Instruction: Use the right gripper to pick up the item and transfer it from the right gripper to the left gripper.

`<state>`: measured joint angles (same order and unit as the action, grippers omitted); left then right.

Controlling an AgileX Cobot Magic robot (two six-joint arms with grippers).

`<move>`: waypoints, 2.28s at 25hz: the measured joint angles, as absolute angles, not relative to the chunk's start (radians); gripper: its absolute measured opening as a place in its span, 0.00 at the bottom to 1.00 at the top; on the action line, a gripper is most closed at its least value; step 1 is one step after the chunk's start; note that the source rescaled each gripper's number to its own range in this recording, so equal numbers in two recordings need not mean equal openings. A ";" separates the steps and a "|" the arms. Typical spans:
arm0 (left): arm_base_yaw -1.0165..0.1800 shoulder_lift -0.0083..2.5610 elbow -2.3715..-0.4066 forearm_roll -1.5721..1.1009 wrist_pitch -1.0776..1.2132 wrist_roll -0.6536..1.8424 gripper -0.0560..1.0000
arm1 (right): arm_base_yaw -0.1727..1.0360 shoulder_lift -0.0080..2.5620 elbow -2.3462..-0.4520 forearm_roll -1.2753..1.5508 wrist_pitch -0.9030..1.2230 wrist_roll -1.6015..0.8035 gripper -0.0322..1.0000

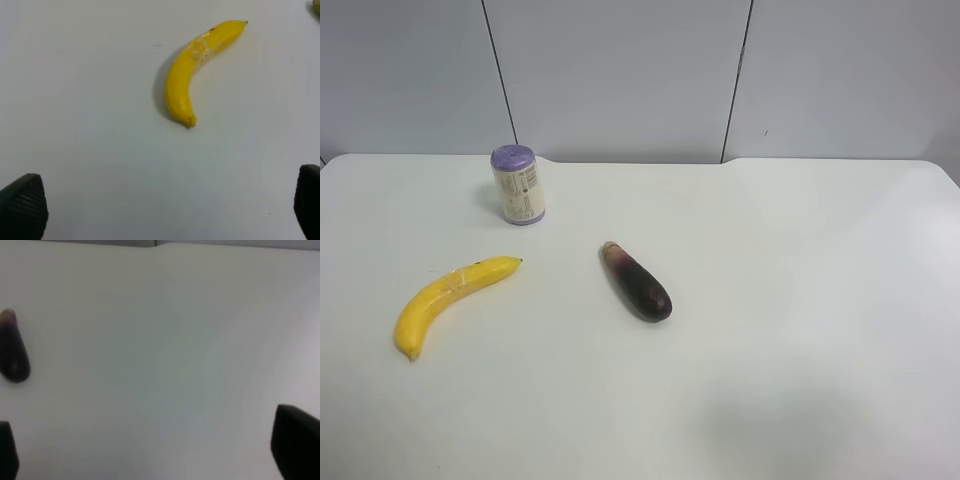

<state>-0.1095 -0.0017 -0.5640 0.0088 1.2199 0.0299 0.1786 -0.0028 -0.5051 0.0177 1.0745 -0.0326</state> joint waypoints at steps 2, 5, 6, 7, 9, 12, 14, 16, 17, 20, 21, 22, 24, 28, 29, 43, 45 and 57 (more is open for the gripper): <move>-0.110 -0.002 -0.563 0.009 1.218 0.029 1.00 | 0.179 -0.003 -0.505 0.018 1.074 -0.033 1.00; -0.110 -0.002 -0.551 0.009 1.174 0.029 1.00 | 0.179 -0.003 -0.505 0.018 1.074 -0.033 1.00; -0.110 -0.002 -0.547 0.009 1.162 0.029 1.00 | 0.179 -0.003 -0.505 0.018 1.074 -0.033 1.00; -0.110 -0.002 -0.545 0.009 1.149 0.029 1.00 | 0.179 -0.003 -0.505 0.018 1.074 -0.033 1.00; -0.110 -0.002 -0.540 0.009 1.123 0.029 1.00 | 0.179 -0.003 -0.505 0.018 1.074 -0.033 1.00; -0.110 -0.006 -0.513 0.007 1.075 0.029 1.00 | 0.179 -0.003 -0.505 0.018 1.074 -0.033 1.00; -0.110 -0.006 -0.506 0.000 1.063 0.029 1.00 | 0.179 -0.003 -0.505 0.018 1.074 -0.033 1.00; -0.110 -0.006 -0.506 0.000 1.060 0.029 1.00 | 0.179 -0.003 -0.505 0.018 1.074 -0.033 1.00; -0.110 -0.006 -0.506 0.000 1.060 0.029 1.00 | 0.179 -0.003 -0.505 0.018 1.074 -0.033 1.00; -0.110 -0.006 -0.506 0.000 1.059 0.029 1.00 | 0.179 -0.003 -0.505 0.018 1.074 -0.033 1.00; -0.110 -0.006 -0.506 0.000 1.058 0.029 1.00 | 0.179 -0.003 -0.505 0.018 1.074 -0.033 1.00; -0.110 -0.006 -0.506 0.000 1.058 0.029 1.00 | 0.179 -0.003 -0.505 0.018 1.074 -0.033 1.00; -0.110 -0.006 -0.506 0.000 1.057 0.029 1.00 | 0.179 -0.003 -0.505 0.018 1.074 -0.033 1.00; -0.109 -0.006 -0.506 0.000 1.057 0.029 1.00 | 0.138 -0.003 -0.505 0.018 1.074 -0.033 1.00; -0.105 -0.006 -0.506 0.000 1.057 0.029 1.00 | 0.116 -0.003 -0.505 0.018 1.074 -0.033 1.00; 0.029 -0.006 -0.506 0.000 1.057 0.029 1.00 | 0.018 -0.003 -0.505 0.018 1.074 -0.033 1.00; 0.029 -0.006 -0.506 0.000 1.057 0.029 1.00 | 0.018 -0.003 -0.505 0.018 1.074 -0.033 1.00; 0.029 -0.006 -0.506 0.000 1.057 0.029 1.00 | 0.018 -0.003 -0.505 0.018 1.074 -0.033 1.00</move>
<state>0.0289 -0.0056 -0.5060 0.0000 1.0573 0.0289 0.0184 -0.0028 -0.5051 0.0177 1.0745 -0.0326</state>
